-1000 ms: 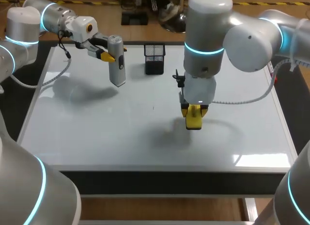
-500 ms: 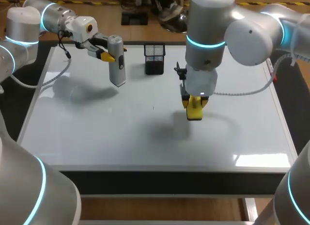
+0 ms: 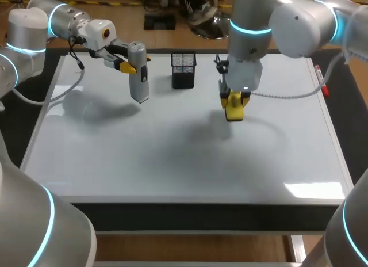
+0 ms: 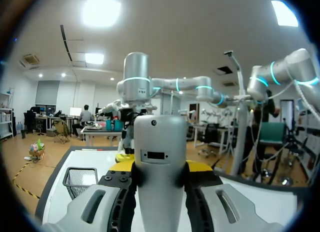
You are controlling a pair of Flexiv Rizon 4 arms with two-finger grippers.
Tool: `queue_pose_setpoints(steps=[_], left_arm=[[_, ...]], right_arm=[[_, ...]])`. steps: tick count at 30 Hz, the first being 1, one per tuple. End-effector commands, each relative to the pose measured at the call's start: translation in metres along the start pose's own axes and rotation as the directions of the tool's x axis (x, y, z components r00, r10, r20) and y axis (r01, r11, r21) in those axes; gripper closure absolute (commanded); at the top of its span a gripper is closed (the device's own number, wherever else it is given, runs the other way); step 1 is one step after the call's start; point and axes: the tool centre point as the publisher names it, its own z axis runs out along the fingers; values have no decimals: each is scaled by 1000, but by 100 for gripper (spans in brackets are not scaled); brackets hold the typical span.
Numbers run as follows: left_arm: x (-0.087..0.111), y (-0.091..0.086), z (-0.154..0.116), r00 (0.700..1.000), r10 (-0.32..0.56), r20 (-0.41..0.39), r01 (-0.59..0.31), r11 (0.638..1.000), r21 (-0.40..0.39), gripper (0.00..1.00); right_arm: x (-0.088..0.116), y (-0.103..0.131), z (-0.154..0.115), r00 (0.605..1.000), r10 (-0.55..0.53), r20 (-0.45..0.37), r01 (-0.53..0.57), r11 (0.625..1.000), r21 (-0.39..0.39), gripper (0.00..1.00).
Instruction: Pick up the inspection probe, press it on each red-marked spot on the whiteboard one by one, put down the probe, pick up the eraser, and wipe off all the red marks.
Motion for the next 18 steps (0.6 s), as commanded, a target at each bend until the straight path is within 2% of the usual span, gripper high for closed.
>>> queue_pose_setpoints(steps=[1,18], left_arm=[[-3,-1,-4,1000,-2,-13,2,1000,1,100],[-3,-1,-4,1000,-2,-13,2,1000,1,100]], right_arm=[[-5,-36,1,1000,-4,-13,3,998,-62,100],[-9,-111,9,1000,0,-3,0,997,-71,100]])
